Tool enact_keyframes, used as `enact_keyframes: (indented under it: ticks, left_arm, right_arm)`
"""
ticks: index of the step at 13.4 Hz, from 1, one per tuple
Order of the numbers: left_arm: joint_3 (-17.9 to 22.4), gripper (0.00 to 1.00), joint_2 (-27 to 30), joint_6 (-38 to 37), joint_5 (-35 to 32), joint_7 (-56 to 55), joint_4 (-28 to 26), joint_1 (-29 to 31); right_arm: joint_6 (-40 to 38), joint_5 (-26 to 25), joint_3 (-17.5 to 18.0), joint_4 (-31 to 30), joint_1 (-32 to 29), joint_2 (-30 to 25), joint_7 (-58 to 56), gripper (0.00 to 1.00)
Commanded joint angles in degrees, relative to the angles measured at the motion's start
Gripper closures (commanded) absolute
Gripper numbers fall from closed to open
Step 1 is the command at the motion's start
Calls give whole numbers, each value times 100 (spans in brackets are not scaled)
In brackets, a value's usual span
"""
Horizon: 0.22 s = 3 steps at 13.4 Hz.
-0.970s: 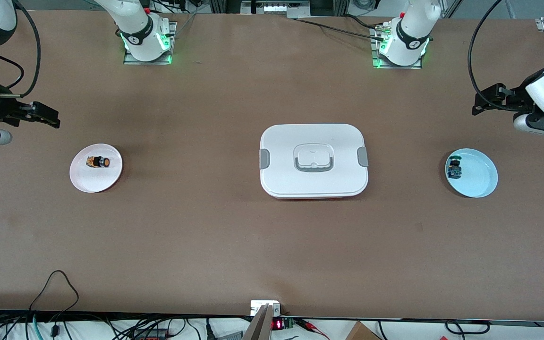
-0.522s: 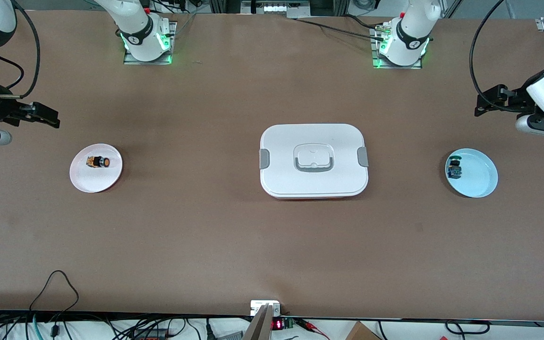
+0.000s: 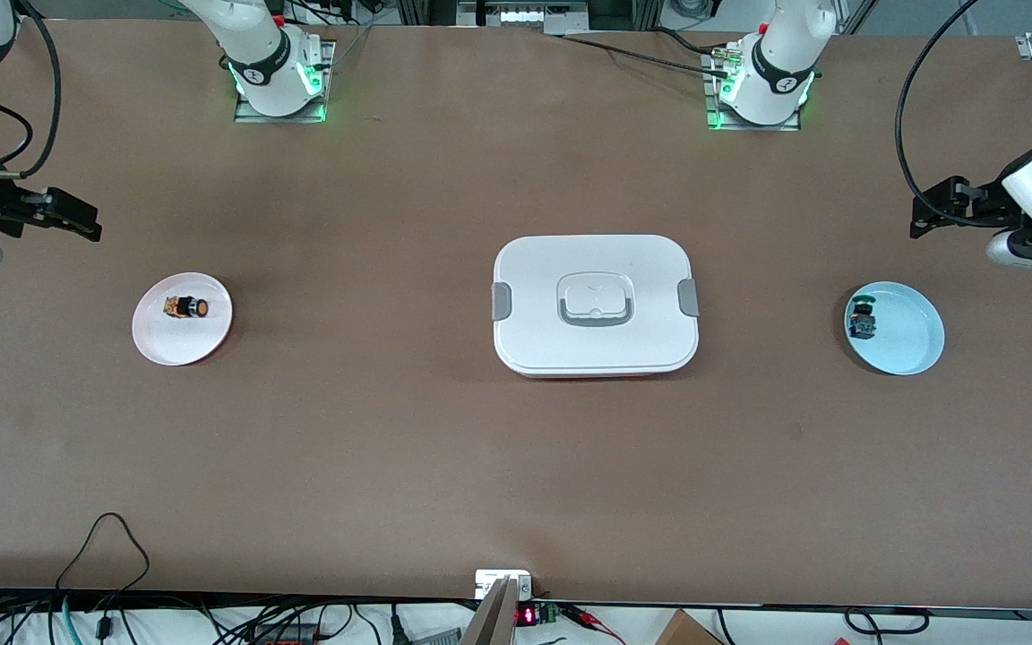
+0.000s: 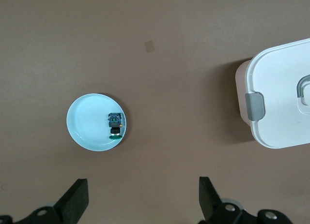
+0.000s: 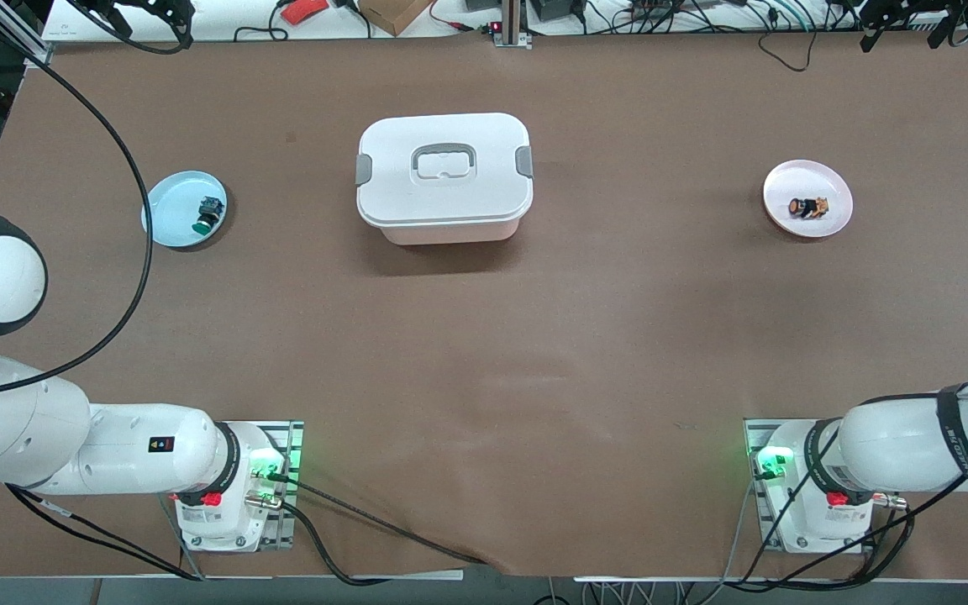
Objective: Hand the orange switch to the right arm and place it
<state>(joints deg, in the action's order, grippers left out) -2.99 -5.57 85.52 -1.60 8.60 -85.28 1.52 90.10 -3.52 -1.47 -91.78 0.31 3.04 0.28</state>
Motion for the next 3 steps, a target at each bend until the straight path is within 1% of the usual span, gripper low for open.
enact_keyframes:
  ticks: [1,3]
  left_arm:
    - [-43,0,3,18,-51,90,46,24]
    - [-35,0,12,-8,62,28,38,33]
  right_arm:
    - [-176,71,23,90,-40,-58,-19,0]
    - [-212,71,23,90,-40,-58,-19,0]
